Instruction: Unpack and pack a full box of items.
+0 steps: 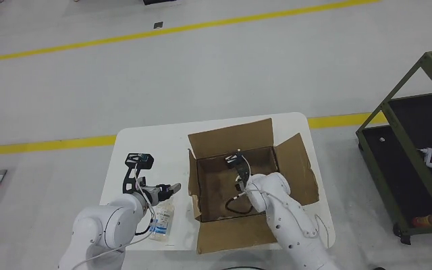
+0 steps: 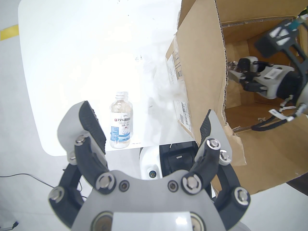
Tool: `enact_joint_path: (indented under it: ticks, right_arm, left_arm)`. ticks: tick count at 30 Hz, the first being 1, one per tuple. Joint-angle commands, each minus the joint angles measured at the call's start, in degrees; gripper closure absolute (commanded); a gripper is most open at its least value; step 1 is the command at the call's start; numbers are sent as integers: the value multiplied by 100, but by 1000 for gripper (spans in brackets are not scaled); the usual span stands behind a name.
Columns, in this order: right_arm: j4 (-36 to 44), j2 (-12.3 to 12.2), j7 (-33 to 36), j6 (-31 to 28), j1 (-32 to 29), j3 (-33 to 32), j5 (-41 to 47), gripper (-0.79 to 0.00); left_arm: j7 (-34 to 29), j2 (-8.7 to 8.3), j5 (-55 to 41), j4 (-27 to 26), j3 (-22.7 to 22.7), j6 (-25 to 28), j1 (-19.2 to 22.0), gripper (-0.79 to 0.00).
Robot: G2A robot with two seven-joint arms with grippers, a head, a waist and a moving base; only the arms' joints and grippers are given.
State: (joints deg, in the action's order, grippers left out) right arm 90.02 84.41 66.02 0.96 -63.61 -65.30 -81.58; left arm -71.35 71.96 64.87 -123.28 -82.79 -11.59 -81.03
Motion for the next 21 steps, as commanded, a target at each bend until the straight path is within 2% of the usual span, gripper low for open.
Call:
enact_joint_path:
  ticks: [1,6,10,16,21]
  right_arm:
    - [685,-71,-130,-163,-348,-397,149,0]
    - [1992,-200,-682,-619,-1172,-1232,868,0]
    - [2578,-285,-1282,-1200,-1711,-1899,1603,0]
    - [2669,-381,-1858,-1862,-2130,-2522,2325,0]
    - [2610,-390,-1879,-1852,-2146,-2558,2361,0]
  left_arm:
    - [0,0,0,0,0,0,0,-785]
    - [0,0,0,0,0,0,0,-785]
    - [0,0,0,0,0,0,0,-785]
    - [0,0,0,0,0,0,0,-785]
    - [0,0,0,0,0,0,0,-785]
